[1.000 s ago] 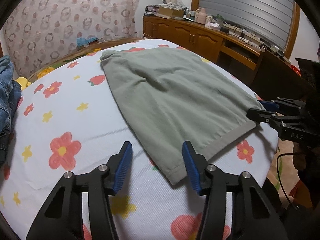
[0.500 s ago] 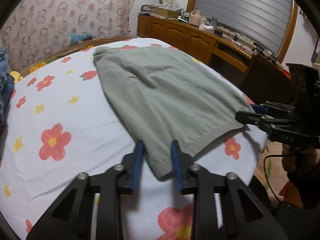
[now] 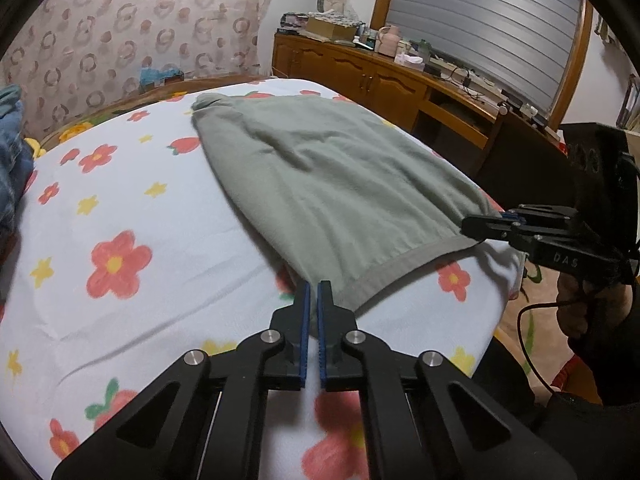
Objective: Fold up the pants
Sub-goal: 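Lift the hem with the left tool and fold it toward the waistband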
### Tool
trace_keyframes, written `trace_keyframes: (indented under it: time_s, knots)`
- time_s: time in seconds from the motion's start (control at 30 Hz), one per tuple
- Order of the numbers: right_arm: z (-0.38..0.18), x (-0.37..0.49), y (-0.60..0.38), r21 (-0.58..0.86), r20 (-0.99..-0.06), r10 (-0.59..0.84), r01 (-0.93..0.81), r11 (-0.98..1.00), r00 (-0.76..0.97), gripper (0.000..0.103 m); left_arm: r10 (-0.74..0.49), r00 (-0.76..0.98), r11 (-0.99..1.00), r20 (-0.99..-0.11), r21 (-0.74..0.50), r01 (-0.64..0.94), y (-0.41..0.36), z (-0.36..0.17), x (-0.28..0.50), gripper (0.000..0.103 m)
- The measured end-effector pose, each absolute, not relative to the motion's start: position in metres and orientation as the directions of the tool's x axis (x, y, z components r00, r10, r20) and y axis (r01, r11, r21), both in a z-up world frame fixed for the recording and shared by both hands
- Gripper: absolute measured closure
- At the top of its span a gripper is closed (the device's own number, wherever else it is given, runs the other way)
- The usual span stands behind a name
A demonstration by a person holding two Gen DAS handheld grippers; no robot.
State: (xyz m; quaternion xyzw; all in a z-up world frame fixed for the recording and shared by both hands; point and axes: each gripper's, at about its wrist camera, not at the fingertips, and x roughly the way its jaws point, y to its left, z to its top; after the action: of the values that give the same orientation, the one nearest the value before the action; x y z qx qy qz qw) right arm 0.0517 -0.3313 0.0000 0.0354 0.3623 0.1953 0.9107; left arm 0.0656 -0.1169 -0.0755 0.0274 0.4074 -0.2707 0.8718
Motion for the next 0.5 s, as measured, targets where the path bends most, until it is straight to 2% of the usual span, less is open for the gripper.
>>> trace_keyframes:
  time_s: [0.3,0.37,0.5]
  knots:
    - [0.006,0.042,-0.326,0.183,-0.635,0.377,-0.343,0.921,0.674,0.094,-0.462,0.525,0.860,-0.715,-0.218,0.461,-0.101,-0.075,0.068,0.099]
    - [0.004,0.043,-0.326,0.183,-0.640,0.373,-0.339,0.923,0.671,0.094,-0.465,0.524,0.865,-0.713,-0.242,0.439,-0.097,-0.074,0.073,0.083]
    - [0.003,0.043,-0.324,0.173,-0.647,0.362,-0.333,0.927,0.671,0.094,-0.458,0.523,0.872,-0.719,-0.246,0.424,-0.097,-0.074,0.081,0.065]
